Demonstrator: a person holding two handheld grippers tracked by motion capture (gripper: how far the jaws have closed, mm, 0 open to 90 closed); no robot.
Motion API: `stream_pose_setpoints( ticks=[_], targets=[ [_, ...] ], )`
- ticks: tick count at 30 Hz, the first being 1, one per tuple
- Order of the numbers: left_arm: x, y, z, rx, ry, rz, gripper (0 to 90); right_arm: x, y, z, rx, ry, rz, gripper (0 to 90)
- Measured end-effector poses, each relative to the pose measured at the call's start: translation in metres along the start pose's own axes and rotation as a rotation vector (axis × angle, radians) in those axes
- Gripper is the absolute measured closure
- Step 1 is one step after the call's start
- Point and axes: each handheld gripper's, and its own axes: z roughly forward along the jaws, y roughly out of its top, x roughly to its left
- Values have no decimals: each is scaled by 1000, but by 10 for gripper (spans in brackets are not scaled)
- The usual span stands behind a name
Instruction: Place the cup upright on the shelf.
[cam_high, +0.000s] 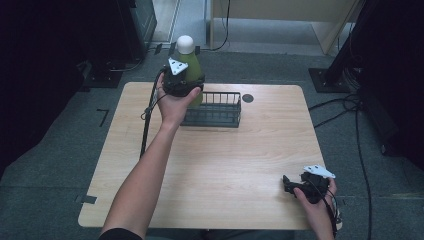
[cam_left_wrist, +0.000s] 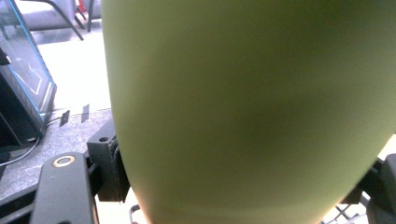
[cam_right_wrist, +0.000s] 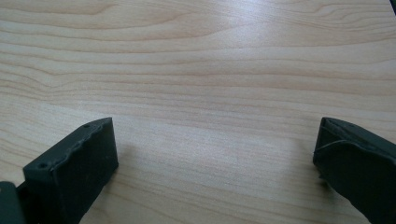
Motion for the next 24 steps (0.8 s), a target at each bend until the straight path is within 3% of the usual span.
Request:
stream_pose_setpoints(
  ticks=[9, 24],
  targets=[
    [2, -16, 21, 40, 11, -9, 209, 0, 0, 0, 0, 1, 0, 0],
    [4, -41, 33, 82, 16, -1, 209, 0, 0, 0, 1, 0, 0, 0]
  ],
)
